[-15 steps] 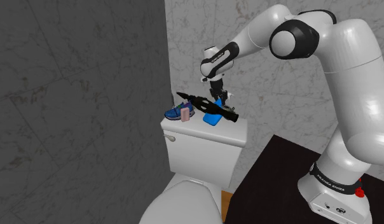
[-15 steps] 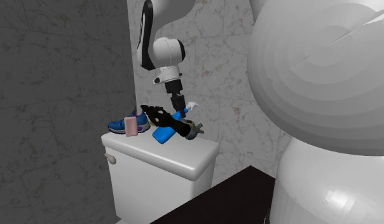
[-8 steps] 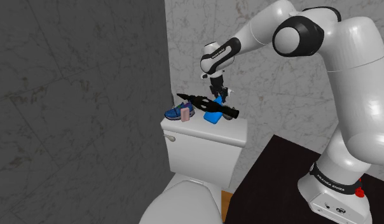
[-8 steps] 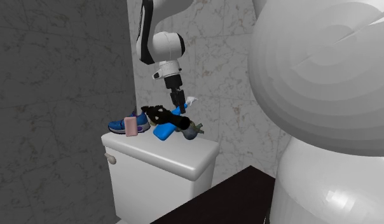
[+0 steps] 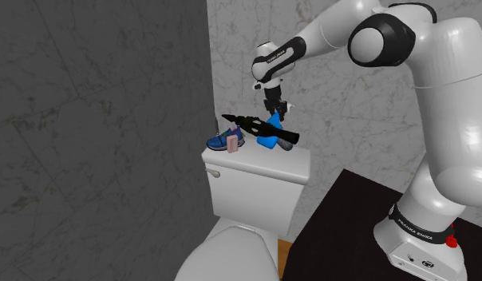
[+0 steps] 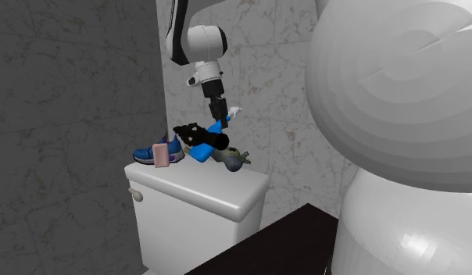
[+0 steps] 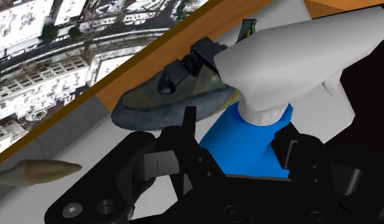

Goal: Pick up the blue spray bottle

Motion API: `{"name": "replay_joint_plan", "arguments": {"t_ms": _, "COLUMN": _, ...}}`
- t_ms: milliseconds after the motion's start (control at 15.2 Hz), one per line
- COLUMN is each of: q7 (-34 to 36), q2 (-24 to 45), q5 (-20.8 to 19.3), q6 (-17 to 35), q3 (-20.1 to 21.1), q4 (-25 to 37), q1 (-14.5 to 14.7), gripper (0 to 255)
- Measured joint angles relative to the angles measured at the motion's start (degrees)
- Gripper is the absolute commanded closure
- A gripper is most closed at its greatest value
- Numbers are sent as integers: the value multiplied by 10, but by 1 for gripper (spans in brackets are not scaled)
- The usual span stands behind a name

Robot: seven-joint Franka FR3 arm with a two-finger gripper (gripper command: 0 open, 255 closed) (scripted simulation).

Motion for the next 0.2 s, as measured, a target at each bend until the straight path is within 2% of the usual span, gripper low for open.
{"name": "replay_joint_plan", "arguments": {"t_ms": 198, "q7": -1, "q2": -8, "q5": -2, "q6": -16, "q3": -1, "q4": 8, "q1": 1, "gripper": 255}}
